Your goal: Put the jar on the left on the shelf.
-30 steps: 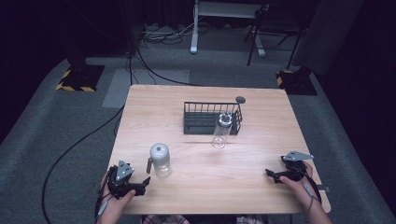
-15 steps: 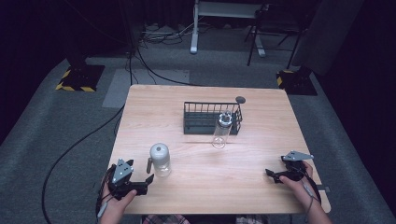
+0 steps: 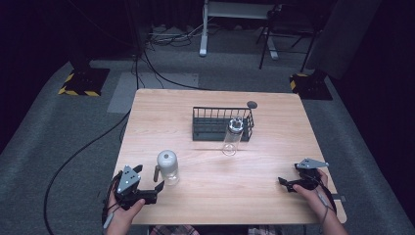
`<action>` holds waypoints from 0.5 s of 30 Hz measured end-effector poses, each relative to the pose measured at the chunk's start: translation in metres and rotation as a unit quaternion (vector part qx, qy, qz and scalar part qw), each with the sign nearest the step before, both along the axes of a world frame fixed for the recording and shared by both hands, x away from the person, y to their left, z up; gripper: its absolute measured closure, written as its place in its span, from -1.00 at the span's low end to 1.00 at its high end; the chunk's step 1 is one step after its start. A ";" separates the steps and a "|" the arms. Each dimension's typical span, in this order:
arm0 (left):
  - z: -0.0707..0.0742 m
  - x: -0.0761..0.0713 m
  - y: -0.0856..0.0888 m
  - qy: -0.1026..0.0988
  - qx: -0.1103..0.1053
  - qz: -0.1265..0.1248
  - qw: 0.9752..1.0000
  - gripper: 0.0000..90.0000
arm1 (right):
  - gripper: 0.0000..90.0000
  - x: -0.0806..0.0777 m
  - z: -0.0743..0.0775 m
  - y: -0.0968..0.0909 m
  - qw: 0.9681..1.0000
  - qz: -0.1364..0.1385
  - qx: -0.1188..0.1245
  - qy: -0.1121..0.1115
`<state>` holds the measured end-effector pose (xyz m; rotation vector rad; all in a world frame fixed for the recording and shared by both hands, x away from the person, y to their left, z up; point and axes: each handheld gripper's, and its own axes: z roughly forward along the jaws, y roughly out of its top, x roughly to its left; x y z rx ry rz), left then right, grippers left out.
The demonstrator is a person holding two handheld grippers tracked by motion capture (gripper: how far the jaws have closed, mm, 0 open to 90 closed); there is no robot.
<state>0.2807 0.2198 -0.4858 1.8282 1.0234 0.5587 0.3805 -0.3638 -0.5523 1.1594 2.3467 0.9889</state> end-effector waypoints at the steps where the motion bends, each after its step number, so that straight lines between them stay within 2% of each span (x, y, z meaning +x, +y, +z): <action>1: 0.001 0.000 -0.001 -0.002 0.000 -0.001 1.000 -0.92 | -0.98 0.000 0.000 0.000 1.000 0.000 0.000 0.000; 15: 0.013 0.004 -0.012 -0.022 -0.015 -0.014 1.000 -0.92 | -0.98 0.000 0.000 0.000 1.000 0.000 0.001 0.000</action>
